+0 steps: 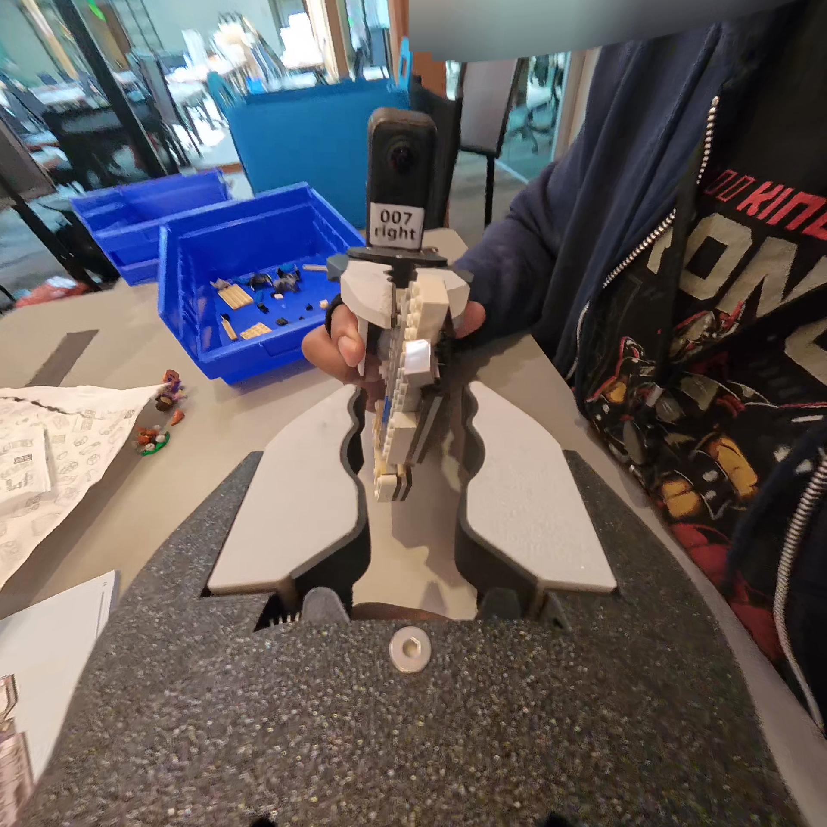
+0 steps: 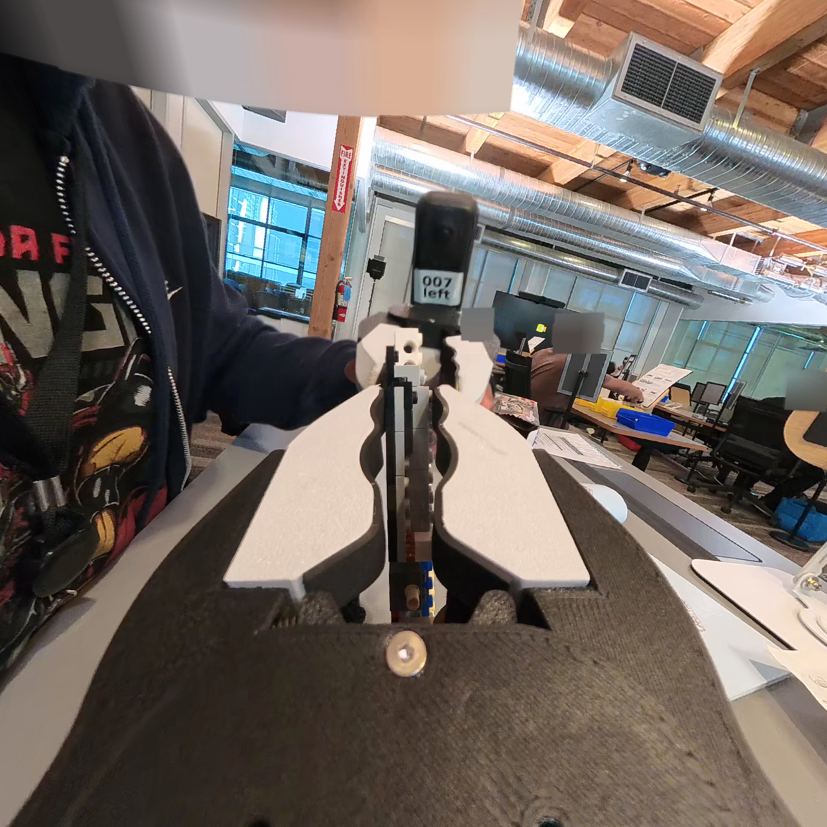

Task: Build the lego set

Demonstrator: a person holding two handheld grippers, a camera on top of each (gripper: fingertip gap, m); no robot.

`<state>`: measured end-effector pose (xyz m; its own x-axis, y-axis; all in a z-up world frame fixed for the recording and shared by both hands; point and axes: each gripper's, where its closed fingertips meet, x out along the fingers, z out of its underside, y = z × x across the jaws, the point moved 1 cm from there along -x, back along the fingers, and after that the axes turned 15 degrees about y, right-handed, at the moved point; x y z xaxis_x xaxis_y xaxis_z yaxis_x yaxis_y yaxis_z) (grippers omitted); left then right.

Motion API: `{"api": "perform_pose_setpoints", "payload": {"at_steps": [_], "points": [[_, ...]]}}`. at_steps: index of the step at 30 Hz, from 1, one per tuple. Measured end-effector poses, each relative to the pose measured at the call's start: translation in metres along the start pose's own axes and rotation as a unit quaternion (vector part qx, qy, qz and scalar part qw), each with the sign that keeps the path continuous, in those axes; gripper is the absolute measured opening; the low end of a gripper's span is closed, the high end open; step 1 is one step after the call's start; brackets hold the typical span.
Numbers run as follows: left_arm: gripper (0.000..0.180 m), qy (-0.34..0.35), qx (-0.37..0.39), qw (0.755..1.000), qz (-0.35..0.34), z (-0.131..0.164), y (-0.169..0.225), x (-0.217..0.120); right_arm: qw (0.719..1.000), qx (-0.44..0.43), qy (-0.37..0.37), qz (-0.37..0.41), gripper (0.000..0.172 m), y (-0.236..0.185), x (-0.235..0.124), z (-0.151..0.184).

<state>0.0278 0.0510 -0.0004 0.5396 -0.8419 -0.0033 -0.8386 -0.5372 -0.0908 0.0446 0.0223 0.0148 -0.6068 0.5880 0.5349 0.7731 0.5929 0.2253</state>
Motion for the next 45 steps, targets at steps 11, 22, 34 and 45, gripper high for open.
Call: {"api": "perform_pose_setpoints", "payload": {"at_steps": [11, 22, 34, 45], "points": [[0.019, 0.029, 0.075, 0.995, -0.06, 0.008, -0.002, 0.014, 1.0, -0.002, -0.003, 0.01, 0.019, 0.002, -0.002, 0.003], [0.019, -0.034, 0.069, 0.992, -0.101, 0.011, -0.016, 0.007, 0.999, -0.005, -0.041, 0.033, 0.029, 0.011, -0.005, 0.013], [0.019, -0.006, 0.109, 0.99, -0.091, 0.018, -0.013, 0.003, 0.988, -0.088, -0.124, 0.037, 0.024, 0.013, -0.006, 0.031], [0.019, -0.013, 0.158, 0.985, -0.074, 0.025, -0.01, 0.001, 0.983, -0.105, -0.148, -0.002, 0.017, 0.002, -0.006, 0.029]]}}
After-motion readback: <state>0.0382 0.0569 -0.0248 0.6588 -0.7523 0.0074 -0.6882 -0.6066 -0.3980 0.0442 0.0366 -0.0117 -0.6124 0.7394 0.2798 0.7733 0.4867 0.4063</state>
